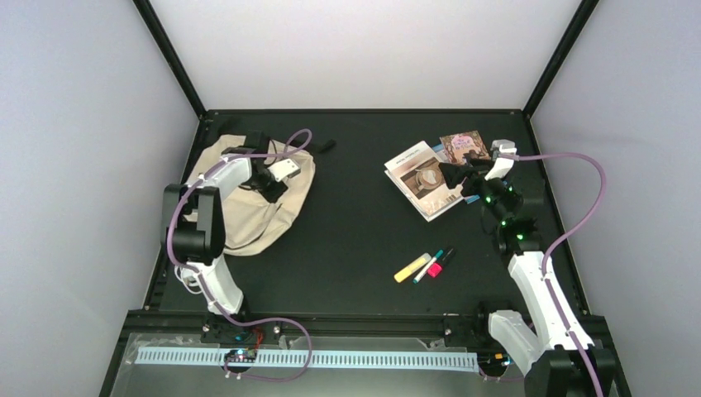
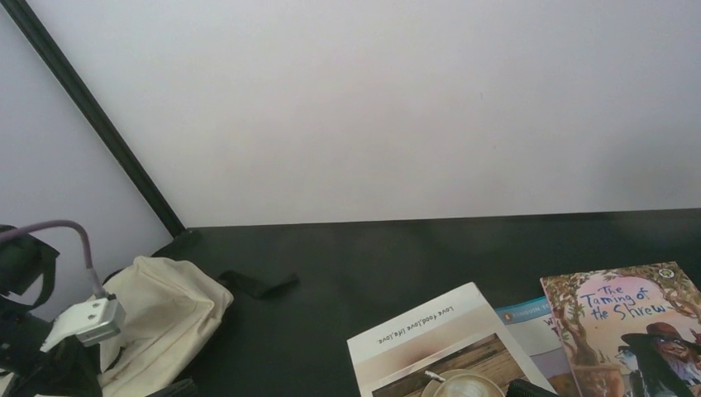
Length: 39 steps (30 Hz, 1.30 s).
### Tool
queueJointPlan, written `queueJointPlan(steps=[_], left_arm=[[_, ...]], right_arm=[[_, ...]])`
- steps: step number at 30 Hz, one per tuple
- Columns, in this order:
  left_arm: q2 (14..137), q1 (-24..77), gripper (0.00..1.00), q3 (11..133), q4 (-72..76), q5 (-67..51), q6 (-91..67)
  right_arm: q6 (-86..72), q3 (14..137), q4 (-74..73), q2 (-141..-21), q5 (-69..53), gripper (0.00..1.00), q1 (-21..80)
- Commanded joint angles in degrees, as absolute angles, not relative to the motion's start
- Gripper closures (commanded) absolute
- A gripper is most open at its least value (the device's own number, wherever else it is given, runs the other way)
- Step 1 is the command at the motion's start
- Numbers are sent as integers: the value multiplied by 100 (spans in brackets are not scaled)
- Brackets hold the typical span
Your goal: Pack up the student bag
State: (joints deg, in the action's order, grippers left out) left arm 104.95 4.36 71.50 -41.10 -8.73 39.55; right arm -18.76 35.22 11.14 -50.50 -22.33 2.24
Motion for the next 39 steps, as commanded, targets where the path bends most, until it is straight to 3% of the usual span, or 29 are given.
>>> queueJointPlan(steps=[1,11,12,13,14,15,20,24,30,39], left_arm=[[9792,1116,99,7344,-4720,-1899,3947],[8562,2940,98,6952,-6198,-2809,5173],[8551,3097,91,6944,-6379,-2831,5268],[8558,3235,59,6944,-6553,-2822,5307],[8560,3348,13,6955,-6707,-2806,5304],[8537,3413,3,6991,-6820,-2796,5278],[8134,3122,1,7420,-6550,-2499,4633],[8282,2066,1,8010,-6247,-2297,4020],[9555,259,1,8314,-5928,-1289,3412],[11562,-592,1,9173,-5910,-2227,3340]], right_arm=[[-1921,3662,981,-4913,-2294,0,251],[-1927,4161,332,-5139,-2674,0,334],[-1900,4243,233,-5247,-2728,0,434],[-1843,4324,122,-5374,-2767,0,539],[-1754,4429,2,-5496,-2767,0,668],[-1650,4527,-137,-5640,-2731,0,817],[-1367,5075,-714,-6378,-2457,0,1394],[-1289,5531,-1117,-7053,-2307,0,1903],[-1310,6122,-1574,-8285,-2105,0,2553],[-1397,7032,-2306,-10420,-2140,0,2955]])
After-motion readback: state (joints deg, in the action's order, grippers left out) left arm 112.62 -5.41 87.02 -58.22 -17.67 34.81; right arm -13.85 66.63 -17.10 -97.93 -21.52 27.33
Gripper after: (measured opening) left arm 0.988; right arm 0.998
